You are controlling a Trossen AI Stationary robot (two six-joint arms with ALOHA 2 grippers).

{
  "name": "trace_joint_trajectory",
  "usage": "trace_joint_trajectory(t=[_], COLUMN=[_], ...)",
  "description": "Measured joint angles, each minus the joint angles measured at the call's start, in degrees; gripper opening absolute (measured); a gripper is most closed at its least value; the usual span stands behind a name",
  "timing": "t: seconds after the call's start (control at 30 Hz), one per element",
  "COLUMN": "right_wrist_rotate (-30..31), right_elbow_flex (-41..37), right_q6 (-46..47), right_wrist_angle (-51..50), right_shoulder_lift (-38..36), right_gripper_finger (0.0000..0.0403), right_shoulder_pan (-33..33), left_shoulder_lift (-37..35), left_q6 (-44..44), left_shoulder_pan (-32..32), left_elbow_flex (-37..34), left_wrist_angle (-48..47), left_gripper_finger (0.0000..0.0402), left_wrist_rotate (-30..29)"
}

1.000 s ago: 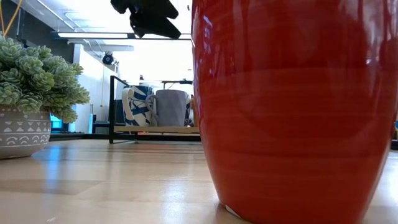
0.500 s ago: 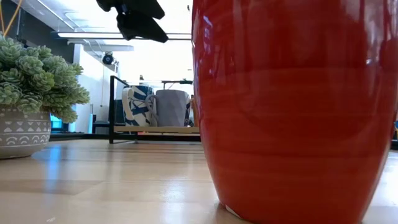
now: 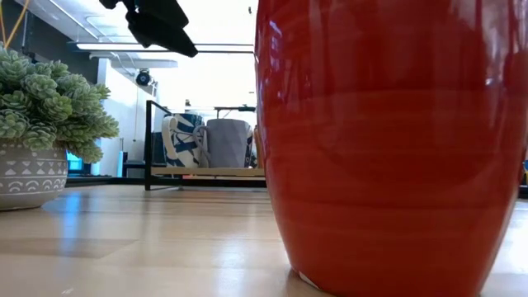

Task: Place coffee mugs
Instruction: Put the yellow mug on the shelf aligned with the otherorange mug

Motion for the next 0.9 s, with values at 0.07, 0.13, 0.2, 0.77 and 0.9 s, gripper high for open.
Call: trace_joint_trajectory(t=[0.07, 0.13, 0.2, 0.77, 0.9], right_wrist_rotate=[0.1, -0.76, -2.37, -11.38, -10.51], right_elbow_flex=[5.2, 10.86, 16.59, 33.42, 33.35], right_q6=[-0.8, -0.88, -0.48, -4.21, -4.81], right_wrist_angle=[-2.52, -6.78, -11.89, -25.75, -25.08], right_shoulder_lift=[3.24, 7.06, 11.3, 34.66, 37.03], right_gripper_finger=[0.0, 0.0, 0.0, 0.0, 0.0], right_shoulder_pan=[-1.97, -3.93, -5.79, -12.67, -13.3], left_shoulder_lift=[0.0, 0.0, 0.0, 0.0, 0.0], left_q6=[0.0, 0.0, 0.0, -0.49, -1.39], left_shoulder_pan=[-0.29, -0.57, -0.7, -0.87, -0.87], left_elbow_flex=[0.0, 0.0, 0.0, 0.0, 0.0], left_wrist_angle=[-1.02, -1.76, -2.34, -2.2, -2.01], left_gripper_finger=[0.0243, 0.0243, 0.0243, 0.0243, 0.0243], left_wrist_rotate=[-0.1, -0.15, -0.21, -1.17, -1.19])
